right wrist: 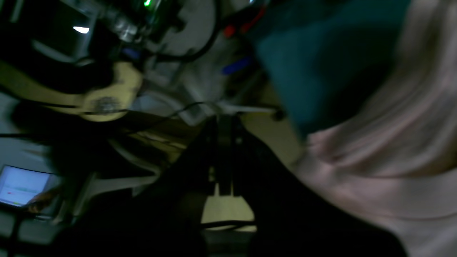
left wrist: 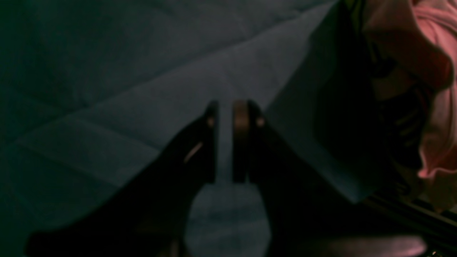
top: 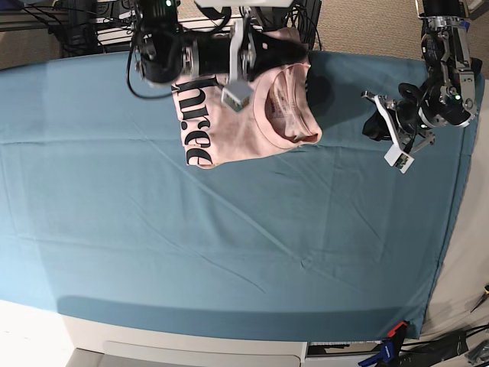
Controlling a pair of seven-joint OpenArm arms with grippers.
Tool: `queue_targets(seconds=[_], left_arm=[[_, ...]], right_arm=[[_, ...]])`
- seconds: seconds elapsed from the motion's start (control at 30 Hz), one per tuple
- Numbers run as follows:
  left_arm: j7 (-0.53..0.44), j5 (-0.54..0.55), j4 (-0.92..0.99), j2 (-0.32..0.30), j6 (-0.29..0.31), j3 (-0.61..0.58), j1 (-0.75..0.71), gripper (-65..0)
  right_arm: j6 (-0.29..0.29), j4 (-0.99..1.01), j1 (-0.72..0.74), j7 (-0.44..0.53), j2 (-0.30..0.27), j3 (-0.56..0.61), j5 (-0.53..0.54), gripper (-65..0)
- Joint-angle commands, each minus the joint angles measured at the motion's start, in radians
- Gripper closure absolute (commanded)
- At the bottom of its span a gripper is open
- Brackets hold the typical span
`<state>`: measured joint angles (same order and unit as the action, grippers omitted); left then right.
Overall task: Fold the T-shirt properly
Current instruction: 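Release the bundle and move the right gripper to its side edge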
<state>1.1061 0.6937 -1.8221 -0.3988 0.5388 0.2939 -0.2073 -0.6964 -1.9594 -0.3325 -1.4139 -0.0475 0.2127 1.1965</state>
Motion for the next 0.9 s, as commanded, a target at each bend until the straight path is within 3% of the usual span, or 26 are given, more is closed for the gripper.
queue_targets(seconds=[0.0, 0.13, 0.23, 0.27, 0.4, 0.5, 0.67, 0.8, 0.87], left_arm=[[-0.014, 0.017, -0.018, -0.011, 0.0, 0.005, 0.007, -8.7], [-0.013, 0.017, -0.018, -0.011, 0.0, 0.005, 0.004, -8.7], [0.003, 0.017, -0.018, -0.011, 0.0, 0.005, 0.0, -8.7], [0.005, 0.017, -0.018, -0.011, 0.0, 0.005, -0.004, -9.1], [-0.002, 0.017, -0.018, -0.011, 0.0, 0.005, -0.032, -19.4], [-0.007, 0.016, -0.018, -0.011, -0.002, 0.005, -0.048, -25.5], [-0.018, 0.016, -0.018, -0.011, -0.008, 0.005, -0.05, -25.8], [-0.019, 0.007, -0.018, -0.011, -0.008, 0.005, -0.051, -25.8], [-0.019, -0.003, -0.018, -0.011, -0.008, 0.005, -0.051, -25.8]], right_arm=[[-0.002, -0.019, 0.018, 0.018, 0.015, -0.013, 0.011, 0.0], [-0.002, -0.019, 0.087, 0.018, 0.035, -0.1, -0.051, 0.0], [-0.002, -0.019, 0.131, 0.018, 0.0, -0.21, -0.148, -29.1], [-0.002, -0.019, 0.14, 0.018, -0.022, -0.254, -0.2, -33.7], [0.031, -0.015, 0.179, 0.15, -0.103, -0.462, -0.377, -34.6], [0.069, 0.037, 0.209, 0.167, -0.148, -0.592, -0.391, -34.6], [0.089, 0.242, 0.281, 0.14, -0.192, -0.646, -0.299, -34.6], [0.088, 0.417, 0.362, 0.018, -0.203, -0.646, -0.125, -34.6], [0.084, 0.48, 0.391, 0.018, -0.202, -0.645, -0.062, -34.6]])
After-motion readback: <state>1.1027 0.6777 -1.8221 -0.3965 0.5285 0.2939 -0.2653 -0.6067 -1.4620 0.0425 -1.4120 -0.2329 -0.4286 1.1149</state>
